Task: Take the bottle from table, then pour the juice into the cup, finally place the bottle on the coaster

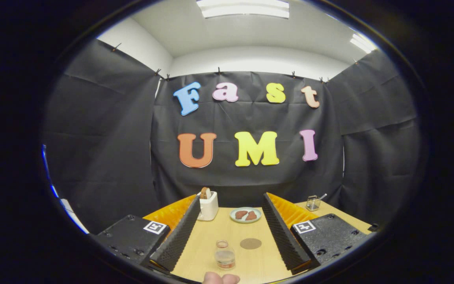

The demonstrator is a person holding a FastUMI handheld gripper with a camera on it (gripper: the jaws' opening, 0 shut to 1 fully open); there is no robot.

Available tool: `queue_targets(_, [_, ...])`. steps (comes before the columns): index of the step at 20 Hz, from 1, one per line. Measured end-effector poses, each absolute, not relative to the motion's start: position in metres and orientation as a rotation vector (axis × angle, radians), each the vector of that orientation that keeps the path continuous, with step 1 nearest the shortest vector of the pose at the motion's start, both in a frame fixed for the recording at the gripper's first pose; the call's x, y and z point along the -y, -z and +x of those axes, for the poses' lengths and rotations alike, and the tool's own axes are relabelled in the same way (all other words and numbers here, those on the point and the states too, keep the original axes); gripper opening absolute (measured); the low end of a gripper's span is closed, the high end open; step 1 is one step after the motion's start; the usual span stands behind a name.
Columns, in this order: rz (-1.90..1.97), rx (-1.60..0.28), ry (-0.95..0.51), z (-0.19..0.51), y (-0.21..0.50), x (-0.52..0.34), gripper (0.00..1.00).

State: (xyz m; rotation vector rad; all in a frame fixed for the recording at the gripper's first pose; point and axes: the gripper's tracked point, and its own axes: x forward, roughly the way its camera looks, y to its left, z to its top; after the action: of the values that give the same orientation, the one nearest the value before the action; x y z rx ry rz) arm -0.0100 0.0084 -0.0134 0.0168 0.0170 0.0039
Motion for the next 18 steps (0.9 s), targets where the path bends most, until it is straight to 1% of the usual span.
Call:
queue_targets(13, [0.034, -0.044, 0.008, -0.01, 0.027, -0.006, 1.0])
queue_targets(18, [0.034, -0.075, 0.005, -0.021, 0.065, -0.012, 1.0])
